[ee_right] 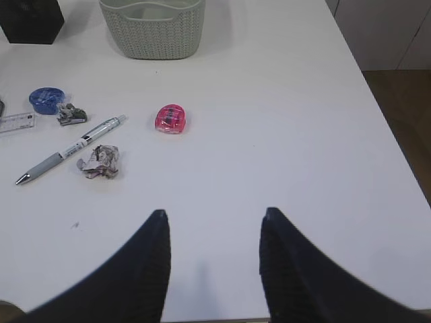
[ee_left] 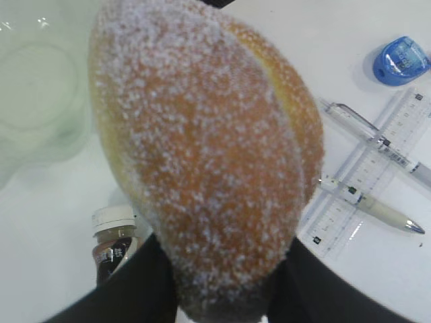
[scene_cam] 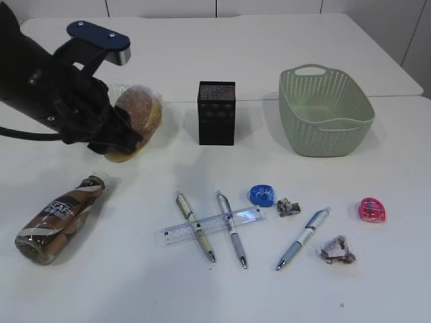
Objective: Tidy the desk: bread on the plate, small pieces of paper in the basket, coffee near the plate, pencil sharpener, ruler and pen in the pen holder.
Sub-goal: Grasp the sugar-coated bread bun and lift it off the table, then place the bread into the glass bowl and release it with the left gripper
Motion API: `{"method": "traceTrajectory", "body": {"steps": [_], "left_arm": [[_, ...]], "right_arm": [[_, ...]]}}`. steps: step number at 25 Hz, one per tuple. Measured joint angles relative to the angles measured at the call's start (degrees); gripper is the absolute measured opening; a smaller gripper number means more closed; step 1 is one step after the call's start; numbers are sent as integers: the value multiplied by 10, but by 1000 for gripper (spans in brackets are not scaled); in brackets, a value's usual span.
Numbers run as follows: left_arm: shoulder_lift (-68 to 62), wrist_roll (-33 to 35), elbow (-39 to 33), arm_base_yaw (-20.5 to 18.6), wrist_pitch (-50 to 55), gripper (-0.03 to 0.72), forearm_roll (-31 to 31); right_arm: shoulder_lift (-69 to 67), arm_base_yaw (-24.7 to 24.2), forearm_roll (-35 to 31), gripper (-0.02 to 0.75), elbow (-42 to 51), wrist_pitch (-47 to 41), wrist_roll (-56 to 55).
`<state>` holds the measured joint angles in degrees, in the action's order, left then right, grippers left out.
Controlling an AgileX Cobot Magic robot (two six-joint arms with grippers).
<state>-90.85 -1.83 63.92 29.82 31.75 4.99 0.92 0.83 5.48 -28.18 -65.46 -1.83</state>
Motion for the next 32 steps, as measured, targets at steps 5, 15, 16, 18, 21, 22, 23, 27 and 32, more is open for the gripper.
{"method": "traceTrajectory", "body": {"steps": [5, 15, 16, 18, 21, 22, 23, 27, 32], "left_arm": [[6, -18, 0, -4, 0, 235, 15], [4, -97, 27, -90, 11, 235, 4], [-2, -97, 43, -99, 18, 235, -2], [-25, -98, 76, -110, 39, 235, -8], [-70, -99, 131, -118, 81, 235, -9], [-88, -99, 151, -118, 91, 235, -9], [-103, -99, 171, -118, 102, 235, -9], [-173, -99, 244, -126, 141, 235, -9], [-260, -99, 342, -154, 186, 235, -29]], "right_arm": [[0, 0, 0, 354, 0, 0, 0], [0, 0, 0, 354, 0, 0, 0], [0, 0, 0, 354, 0, 0, 0], [0, 0, -1, 354, 0, 0, 0], [0, 0, -2, 354, 0, 0, 0], [0, 0, -2, 354, 0, 0, 0], [0, 0, -2, 354, 0, 0, 0], [0, 0, -3, 354, 0, 0, 0], [0, 0, -3, 354, 0, 0, 0]]}}
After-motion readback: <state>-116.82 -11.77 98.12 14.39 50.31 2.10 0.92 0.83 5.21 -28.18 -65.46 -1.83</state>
